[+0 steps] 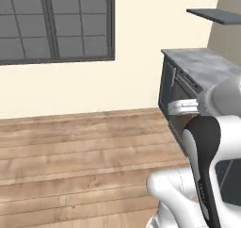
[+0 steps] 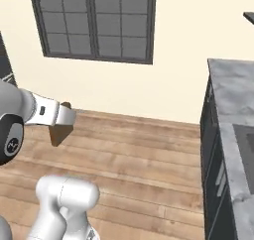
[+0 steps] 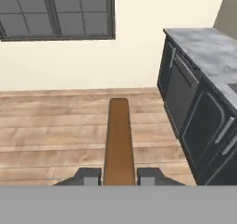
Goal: Start the toaster. Once the lever pops up, take the bread to the plate on the dining counter.
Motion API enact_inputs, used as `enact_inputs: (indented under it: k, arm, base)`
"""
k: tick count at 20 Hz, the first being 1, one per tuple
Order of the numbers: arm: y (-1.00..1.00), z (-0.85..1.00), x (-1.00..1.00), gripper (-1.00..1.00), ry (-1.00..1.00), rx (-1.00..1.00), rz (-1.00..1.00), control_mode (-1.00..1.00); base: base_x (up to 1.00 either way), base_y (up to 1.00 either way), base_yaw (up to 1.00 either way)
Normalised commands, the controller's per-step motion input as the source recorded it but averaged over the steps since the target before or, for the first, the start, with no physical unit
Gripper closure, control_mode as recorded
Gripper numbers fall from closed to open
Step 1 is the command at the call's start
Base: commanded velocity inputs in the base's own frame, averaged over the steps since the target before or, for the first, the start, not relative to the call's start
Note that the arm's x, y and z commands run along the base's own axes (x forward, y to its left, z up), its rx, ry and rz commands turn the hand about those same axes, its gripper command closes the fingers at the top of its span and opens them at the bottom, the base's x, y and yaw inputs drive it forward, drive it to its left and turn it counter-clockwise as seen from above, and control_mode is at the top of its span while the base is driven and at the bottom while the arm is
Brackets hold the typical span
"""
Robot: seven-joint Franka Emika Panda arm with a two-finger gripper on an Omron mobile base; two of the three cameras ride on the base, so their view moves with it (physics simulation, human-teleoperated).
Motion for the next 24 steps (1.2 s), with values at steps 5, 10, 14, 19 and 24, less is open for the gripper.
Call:
enact_inputs:
  k: [5,10,14,19,24]
  arm:
    - [0.00,0.00,0.00,1.00,0.00,0.00,0.00,1.00]
    - [0.00,0.00,0.00,1.00,0.00,0.00,0.00,1.00]
    - [0.00,0.00,0.00,1.00,0.00,0.00,0.00,1.00]
    - [0.00,0.00,0.00,1.00,0.00,0.00,0.00,1.00]
    - [0.00,0.00,0.00,1.00,0.00,0.00,0.00,1.00]
  base:
    - [0.05,0.10,0.89]
    - [0.14,0.01,0.91]
    - [0.13,0.00,0.93]
    - [0.14,0.00,0.94]
    - [0.21,0.00,0.92]
